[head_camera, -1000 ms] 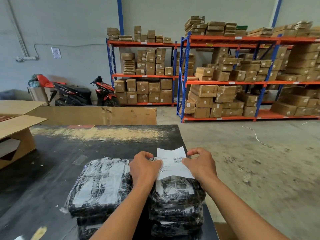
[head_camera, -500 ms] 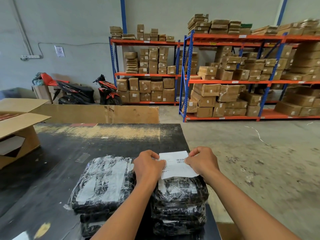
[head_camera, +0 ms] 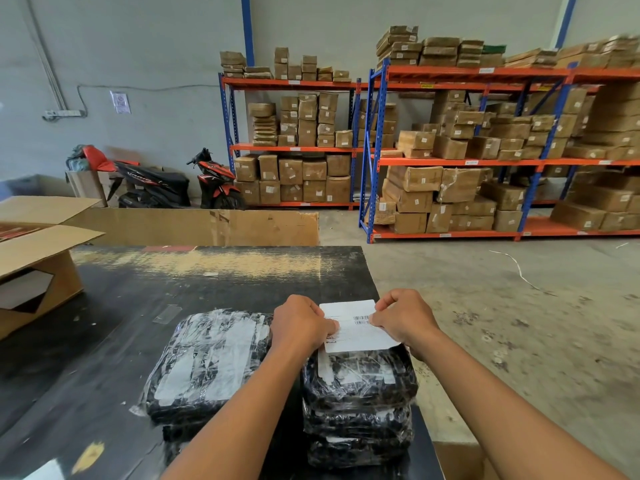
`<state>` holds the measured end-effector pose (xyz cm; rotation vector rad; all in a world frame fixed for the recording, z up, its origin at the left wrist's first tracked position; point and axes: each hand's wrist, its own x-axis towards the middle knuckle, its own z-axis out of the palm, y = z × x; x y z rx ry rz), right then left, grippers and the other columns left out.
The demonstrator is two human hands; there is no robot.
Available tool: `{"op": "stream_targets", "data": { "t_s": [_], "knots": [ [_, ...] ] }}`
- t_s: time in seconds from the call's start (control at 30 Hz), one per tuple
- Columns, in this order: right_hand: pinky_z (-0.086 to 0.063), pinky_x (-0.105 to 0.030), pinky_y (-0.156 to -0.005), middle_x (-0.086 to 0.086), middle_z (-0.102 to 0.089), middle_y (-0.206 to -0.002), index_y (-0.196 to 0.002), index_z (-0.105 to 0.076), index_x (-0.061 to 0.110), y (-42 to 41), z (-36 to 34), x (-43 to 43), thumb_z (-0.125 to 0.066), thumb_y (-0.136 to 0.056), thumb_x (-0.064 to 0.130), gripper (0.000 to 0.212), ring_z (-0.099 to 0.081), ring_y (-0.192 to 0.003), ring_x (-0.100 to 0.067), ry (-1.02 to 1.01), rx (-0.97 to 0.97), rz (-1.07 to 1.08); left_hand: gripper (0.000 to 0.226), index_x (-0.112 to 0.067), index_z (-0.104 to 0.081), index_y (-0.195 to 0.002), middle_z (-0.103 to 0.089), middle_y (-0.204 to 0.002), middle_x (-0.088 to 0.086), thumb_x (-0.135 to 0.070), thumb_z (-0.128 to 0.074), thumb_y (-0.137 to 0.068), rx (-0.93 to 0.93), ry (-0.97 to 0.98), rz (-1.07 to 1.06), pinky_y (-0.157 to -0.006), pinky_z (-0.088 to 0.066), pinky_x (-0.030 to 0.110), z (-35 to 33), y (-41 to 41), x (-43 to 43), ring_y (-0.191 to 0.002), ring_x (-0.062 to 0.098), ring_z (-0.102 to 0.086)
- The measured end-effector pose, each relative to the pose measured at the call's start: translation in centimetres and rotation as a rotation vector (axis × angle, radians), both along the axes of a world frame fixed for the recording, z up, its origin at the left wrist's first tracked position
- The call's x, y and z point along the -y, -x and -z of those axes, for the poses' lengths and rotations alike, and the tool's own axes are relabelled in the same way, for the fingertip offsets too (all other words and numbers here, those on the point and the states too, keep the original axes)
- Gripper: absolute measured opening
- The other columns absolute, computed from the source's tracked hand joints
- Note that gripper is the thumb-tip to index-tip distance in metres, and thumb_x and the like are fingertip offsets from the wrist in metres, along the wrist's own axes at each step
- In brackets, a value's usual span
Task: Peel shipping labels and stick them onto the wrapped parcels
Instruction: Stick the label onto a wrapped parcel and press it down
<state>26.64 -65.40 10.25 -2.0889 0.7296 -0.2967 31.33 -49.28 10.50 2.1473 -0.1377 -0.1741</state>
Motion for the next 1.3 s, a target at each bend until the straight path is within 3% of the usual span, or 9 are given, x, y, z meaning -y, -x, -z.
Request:
{"op": "stream_targets", "data": {
  "t_s": [0.3,0.6,0.73,0.83,0.9,0.97,1.1,1.23,1.3],
  "knots": [
    [-0.051,-0.029,-0.070,-0.001,-0.067,-0.107,-0.099,-0.068,0.019,0.4,-0.2,0.0,-0.075,-0.084,0.017,0.017,-0.066,-0.093,-0.022,0.075,-0.024,-0.109,0.019,-0.009,-0.071,-0.090,-0.065,-0.091,0.008,-0.004,-0.082,-0.075,-0.107,0.055,0.083,-0.066,-0.063,0.037,0.0,-0.2,0.0,-0.063,0.026,-0.074],
    [-0.048,-0.029,-0.085,0.001,-0.053,-0.145,-0.143,-0.049,0.038,-0.7,-0.2,-0.4,-0.045,-0.097,0.011,0.054,-0.058,-0.111,-0.023,0.300,-0.213,-0.307,0.056,-0.015,-0.051,-0.142,-0.065,-0.118,0.015,0.004,-0.064,-0.091,-0.276,-0.020,0.339,-0.053,-0.058,0.023,-0.8,-1.6,0.4,-0.064,0.019,-0.070],
    [-0.045,-0.030,-0.081,-0.003,-0.057,-0.139,-0.145,-0.048,0.026,-1.0,-0.5,-0.4,-0.040,-0.100,0.012,0.049,-0.057,-0.104,-0.022,0.368,-0.299,-0.361,0.020,-0.017,-0.058,-0.102,-0.070,-0.105,0.016,0.002,-0.054,-0.097,-0.371,-0.108,0.413,-0.056,-0.053,0.019,-2.2,-1.4,0.8,-0.047,0.007,-0.064],
    [-0.042,-0.030,-0.068,-0.008,-0.061,-0.112,-0.109,-0.062,0.011,-1.3,0.0,0.2,-0.043,-0.094,0.009,0.024,-0.056,-0.089,-0.021,0.387,-0.301,-0.333,0.025,-0.014,-0.047,-0.081,-0.069,-0.115,0.020,0.004,-0.054,-0.096,-0.394,-0.125,0.427,-0.067,-0.052,0.022,-2.0,-1.8,0.8,-0.063,0.013,-0.066],
    [-0.045,-0.029,-0.073,-0.010,-0.056,-0.133,-0.131,-0.055,0.010,-1.3,0.0,0.4,-0.044,-0.095,0.010,0.037,-0.056,-0.106,-0.023,0.382,-0.313,-0.343,0.021,-0.012,-0.055,-0.108,-0.069,-0.116,0.019,0.004,-0.056,-0.095,-0.408,-0.088,0.403,-0.067,-0.054,0.022,-1.7,-2.2,0.8,-0.073,0.015,-0.068],
    [-0.044,-0.030,-0.093,-0.003,-0.036,-0.158,-0.155,-0.030,0.023,-1.0,-0.8,0.1,-0.041,-0.098,0.008,0.060,-0.047,-0.132,-0.025,0.377,-0.341,-0.406,0.061,-0.020,-0.038,-0.148,-0.069,-0.108,0.015,0.005,-0.056,-0.095,-0.395,-0.048,0.381,-0.060,-0.055,0.019,-1.5,-2.7,1.0,-0.069,0.013,-0.069],
    [-0.046,-0.036,-0.100,-0.012,-0.036,-0.157,-0.155,-0.029,0.015,-1.0,-2.3,-1.0,-0.032,-0.100,0.002,0.057,-0.046,-0.133,-0.031,0.461,-0.465,-0.494,0.056,-0.016,-0.036,-0.149,-0.067,-0.088,0.010,0.005,-0.049,-0.099,-0.399,-0.129,0.388,-0.046,-0.051,0.014,-2.0,-3.2,1.9,-0.055,0.007,-0.061],
    [-0.045,-0.023,-0.048,-0.017,-0.062,-0.105,-0.118,-0.055,0.002,-1.3,-1.8,-0.5,-0.042,-0.095,0.003,0.026,-0.061,-0.077,-0.022,0.367,-0.443,-0.395,0.030,-0.005,-0.053,-0.128,-0.067,-0.114,0.012,0.002,-0.049,-0.100,-0.443,-0.155,0.384,-0.044,-0.051,0.014,-1.3,-4.0,1.8,-0.055,0.006,-0.057],
    [-0.041,-0.020,-0.043,-0.017,-0.061,-0.117,-0.134,-0.049,0.003,-1.5,-1.6,-0.4,-0.042,-0.095,0.000,0.040,-0.058,-0.076,-0.021,0.347,-0.429,-0.377,0.052,-0.019,-0.041,-0.144,-0.065,-0.110,0.010,0.002,-0.053,-0.098,-0.434,-0.096,0.374,-0.046,-0.052,0.015,-1.0,-4.1,1.6,-0.051,0.005,-0.055]
  ]
}}
